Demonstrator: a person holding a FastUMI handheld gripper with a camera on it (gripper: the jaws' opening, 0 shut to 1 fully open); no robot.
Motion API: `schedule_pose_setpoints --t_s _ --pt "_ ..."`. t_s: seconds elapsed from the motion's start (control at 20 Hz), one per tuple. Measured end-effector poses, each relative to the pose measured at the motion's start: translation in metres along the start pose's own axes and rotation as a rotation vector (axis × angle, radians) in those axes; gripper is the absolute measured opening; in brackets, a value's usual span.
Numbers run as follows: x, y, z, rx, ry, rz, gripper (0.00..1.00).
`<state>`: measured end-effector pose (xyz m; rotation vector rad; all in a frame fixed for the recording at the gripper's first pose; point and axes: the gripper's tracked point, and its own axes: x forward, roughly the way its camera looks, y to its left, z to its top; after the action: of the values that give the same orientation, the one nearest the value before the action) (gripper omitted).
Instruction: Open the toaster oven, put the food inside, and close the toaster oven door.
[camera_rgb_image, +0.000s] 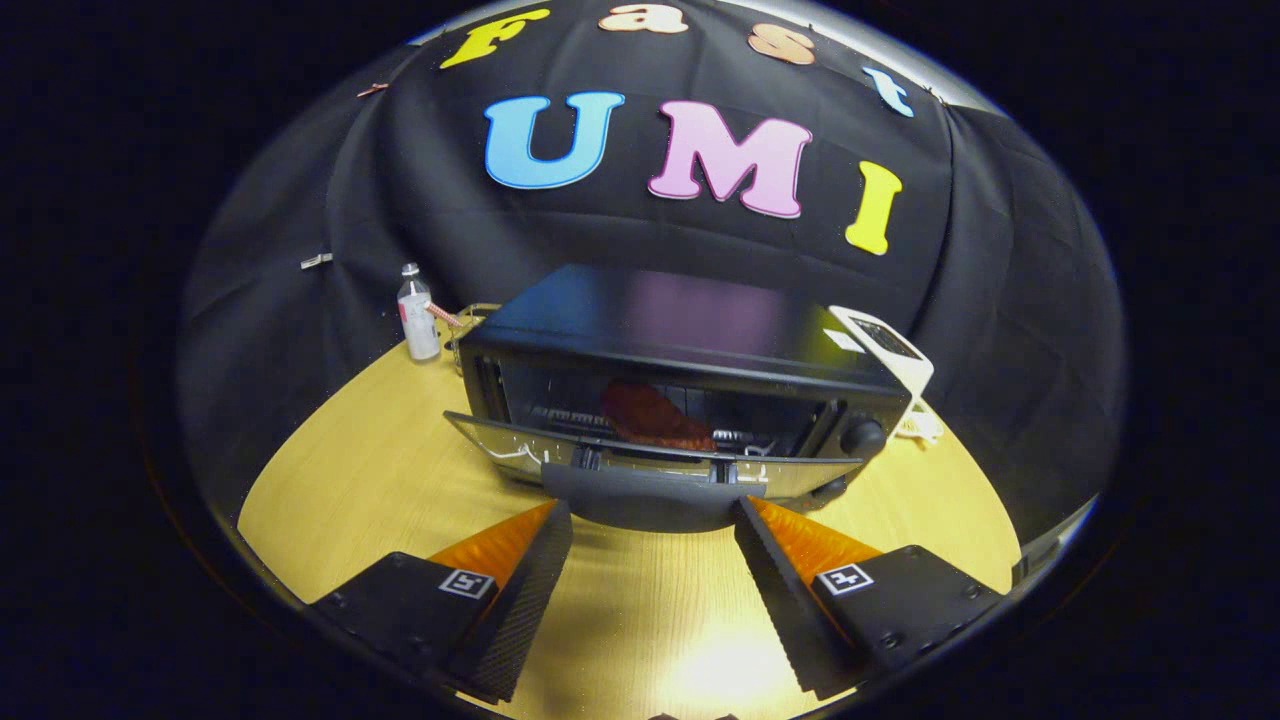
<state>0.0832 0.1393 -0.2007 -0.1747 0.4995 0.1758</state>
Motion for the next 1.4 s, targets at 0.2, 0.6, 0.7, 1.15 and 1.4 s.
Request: schedule_pose_setpoints --t_s 0.2,0.6,0.7,1.15,1.4 --pt "0.008 -0.009 0.018 0.083 -0.022 0.015 0.98" --pt "-0.065 -0.046 0.057 0.139 -0.171 0.020 0.98" --pt "-0.086 -0.063 0.067 0.147 -0.210 0.013 0.98" --pt "-0.157 -0.145 0.058 0.229 -0.304 -0.102 0.99" --pt "-0.184 -0.160 0.039 0.224 -0.317 -0.130 0.98"
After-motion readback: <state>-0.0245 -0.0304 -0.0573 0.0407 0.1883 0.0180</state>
